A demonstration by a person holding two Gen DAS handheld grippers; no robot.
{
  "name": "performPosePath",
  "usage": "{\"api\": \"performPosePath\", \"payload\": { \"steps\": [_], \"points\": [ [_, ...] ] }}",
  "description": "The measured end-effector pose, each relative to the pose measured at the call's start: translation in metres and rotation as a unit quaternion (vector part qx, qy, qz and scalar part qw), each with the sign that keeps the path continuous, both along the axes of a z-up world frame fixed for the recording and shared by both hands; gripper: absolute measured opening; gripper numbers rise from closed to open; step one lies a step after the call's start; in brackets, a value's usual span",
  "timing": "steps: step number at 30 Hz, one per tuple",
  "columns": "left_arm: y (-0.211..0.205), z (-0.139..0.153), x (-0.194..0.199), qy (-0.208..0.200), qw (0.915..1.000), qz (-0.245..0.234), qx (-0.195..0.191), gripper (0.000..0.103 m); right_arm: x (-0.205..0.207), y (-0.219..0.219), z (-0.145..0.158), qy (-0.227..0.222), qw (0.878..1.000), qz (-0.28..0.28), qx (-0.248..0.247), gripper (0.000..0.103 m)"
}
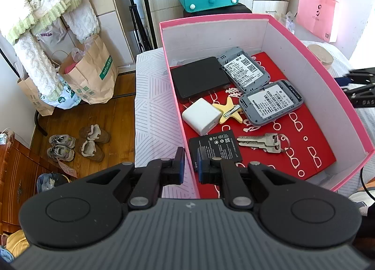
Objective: Organize rigid objects
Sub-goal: 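Move the open right tool back toward the AA battery on the table, then grasp the cream hair clip with the right tool and lift it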
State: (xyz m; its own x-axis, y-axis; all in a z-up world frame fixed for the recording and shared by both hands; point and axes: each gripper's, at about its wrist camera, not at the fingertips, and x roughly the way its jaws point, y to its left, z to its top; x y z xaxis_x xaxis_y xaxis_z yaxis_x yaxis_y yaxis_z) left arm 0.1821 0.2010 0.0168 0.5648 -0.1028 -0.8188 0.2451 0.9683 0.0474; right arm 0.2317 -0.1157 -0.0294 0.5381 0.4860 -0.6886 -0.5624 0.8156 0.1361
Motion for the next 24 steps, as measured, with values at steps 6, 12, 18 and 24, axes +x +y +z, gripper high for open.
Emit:
{"api": "performPosePath", "payload": {
  "steps": [6,12,18,24],
  "points": [
    [0.0,0.0,0.0,-0.001,1.0,0.0,-0.001,0.01,0.023,0.022,-0.002,-0.044,0.996,0.055,-0.046,0.063],
    [0.0,0.0,0.0,0.0,1.0,0.0,0.0,0.01,0.042,0.026,-0.014,-0.027,0.994,0.09,-0.05,0.064],
    [-0.001,-0.001,0.0,0.0,1.0,0.0,-0.001,0.01,0.045,0.029,-0.022,-0.032,0.995,0.086,-0.03,0.064],
    [-0.001,-0.001,0.0,0.0,1.0,-0.001,0.0,0.01,0.036,0.026,-0.013,-0.049,0.995,0.081,-0.019,0.057]
  ]
}}
